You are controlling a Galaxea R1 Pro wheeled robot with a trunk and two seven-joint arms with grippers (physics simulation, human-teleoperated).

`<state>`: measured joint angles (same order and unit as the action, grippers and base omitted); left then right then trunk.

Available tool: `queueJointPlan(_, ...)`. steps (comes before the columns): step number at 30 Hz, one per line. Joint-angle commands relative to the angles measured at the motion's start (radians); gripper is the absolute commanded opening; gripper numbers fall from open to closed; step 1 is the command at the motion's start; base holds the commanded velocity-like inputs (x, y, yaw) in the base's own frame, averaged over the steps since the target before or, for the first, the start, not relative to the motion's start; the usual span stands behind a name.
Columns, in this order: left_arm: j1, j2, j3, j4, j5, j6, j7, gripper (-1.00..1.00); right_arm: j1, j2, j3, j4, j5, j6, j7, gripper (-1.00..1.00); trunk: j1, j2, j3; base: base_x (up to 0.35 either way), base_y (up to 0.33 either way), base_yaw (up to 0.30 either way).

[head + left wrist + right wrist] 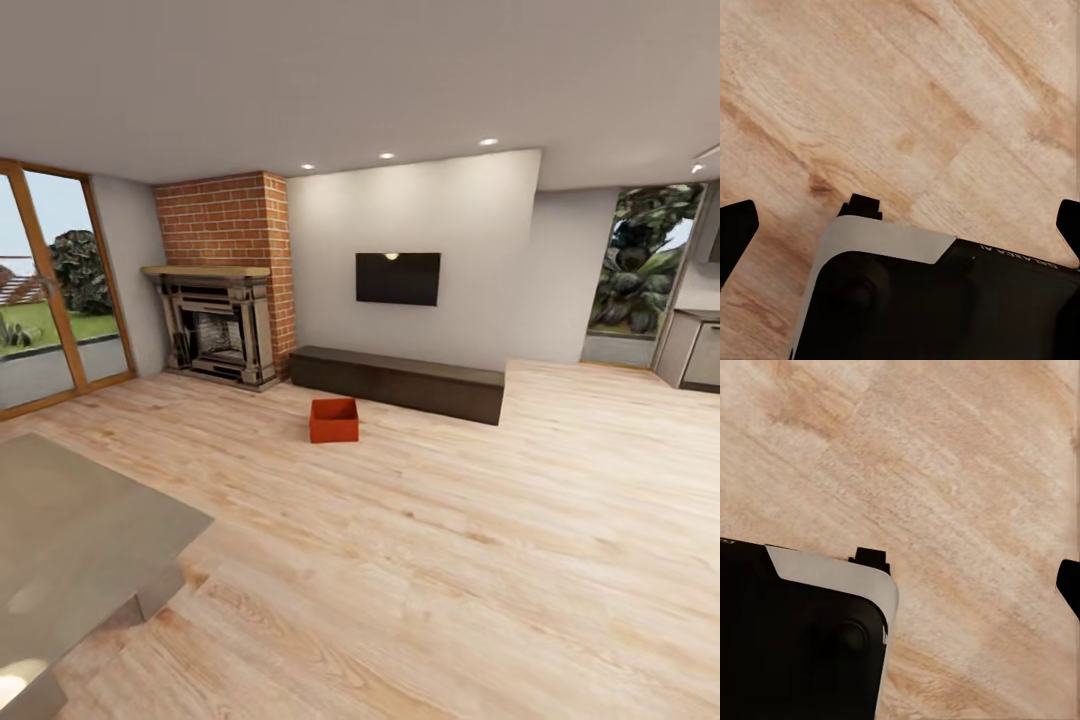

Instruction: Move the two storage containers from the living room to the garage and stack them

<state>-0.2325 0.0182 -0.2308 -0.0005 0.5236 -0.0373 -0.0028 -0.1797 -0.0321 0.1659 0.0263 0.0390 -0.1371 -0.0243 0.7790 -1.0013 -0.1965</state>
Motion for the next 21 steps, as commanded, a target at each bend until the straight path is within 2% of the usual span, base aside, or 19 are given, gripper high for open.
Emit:
queueJointPlan(1,-0.001,0.0,-0.008,0.001,0.009,-0.003,0.0,1.0,-0.001,-0.001,0.004,0.003,0.004,-0.005,-0.002,1.0,0.001,-0.001,-0.001,0.323,0.0,0.013)
queueJointPlan(21,-0.001,0.0,-0.008,0.001,0.009,-0.004,0.0,1.0,-0.001,-0.003,0.007,0.003,0.002,-0.004,-0.003,1.0,0.001,-0.001,-0.001,0.323,0.016,0.001)
